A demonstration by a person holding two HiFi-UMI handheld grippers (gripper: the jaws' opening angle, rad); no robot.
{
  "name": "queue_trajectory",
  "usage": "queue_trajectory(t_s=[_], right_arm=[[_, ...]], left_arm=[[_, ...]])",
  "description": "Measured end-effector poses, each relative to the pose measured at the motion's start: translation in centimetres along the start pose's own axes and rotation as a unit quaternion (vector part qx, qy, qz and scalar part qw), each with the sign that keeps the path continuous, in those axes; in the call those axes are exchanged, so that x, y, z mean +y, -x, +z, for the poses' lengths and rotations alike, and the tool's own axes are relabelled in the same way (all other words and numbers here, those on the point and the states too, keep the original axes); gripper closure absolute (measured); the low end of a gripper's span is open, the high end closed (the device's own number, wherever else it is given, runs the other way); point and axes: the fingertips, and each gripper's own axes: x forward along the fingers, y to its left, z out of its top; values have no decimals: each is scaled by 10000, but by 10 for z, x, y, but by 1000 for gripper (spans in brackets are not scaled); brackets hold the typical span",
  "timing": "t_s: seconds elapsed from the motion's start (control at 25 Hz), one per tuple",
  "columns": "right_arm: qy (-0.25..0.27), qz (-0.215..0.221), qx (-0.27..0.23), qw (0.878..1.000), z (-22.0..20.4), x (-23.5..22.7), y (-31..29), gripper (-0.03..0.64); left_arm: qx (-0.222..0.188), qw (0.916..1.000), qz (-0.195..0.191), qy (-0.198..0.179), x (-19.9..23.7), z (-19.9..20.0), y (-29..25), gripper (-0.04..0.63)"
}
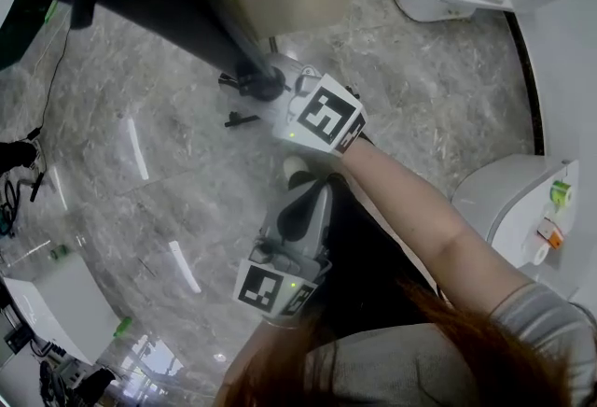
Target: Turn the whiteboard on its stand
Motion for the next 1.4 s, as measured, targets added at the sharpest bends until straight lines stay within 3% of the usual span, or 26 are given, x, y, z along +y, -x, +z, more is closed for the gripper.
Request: queue_trajectory(t_s=[0.36,1.4], right_arm=[[54,253,-7,9997,-3,41,21,609],[31,94,-64,9999,-10,142,81,607]], left_arm=[[-141,9998,125,54,-25,-21,17,594],[442,9970,-631,-94,-91,-81,123,594]])
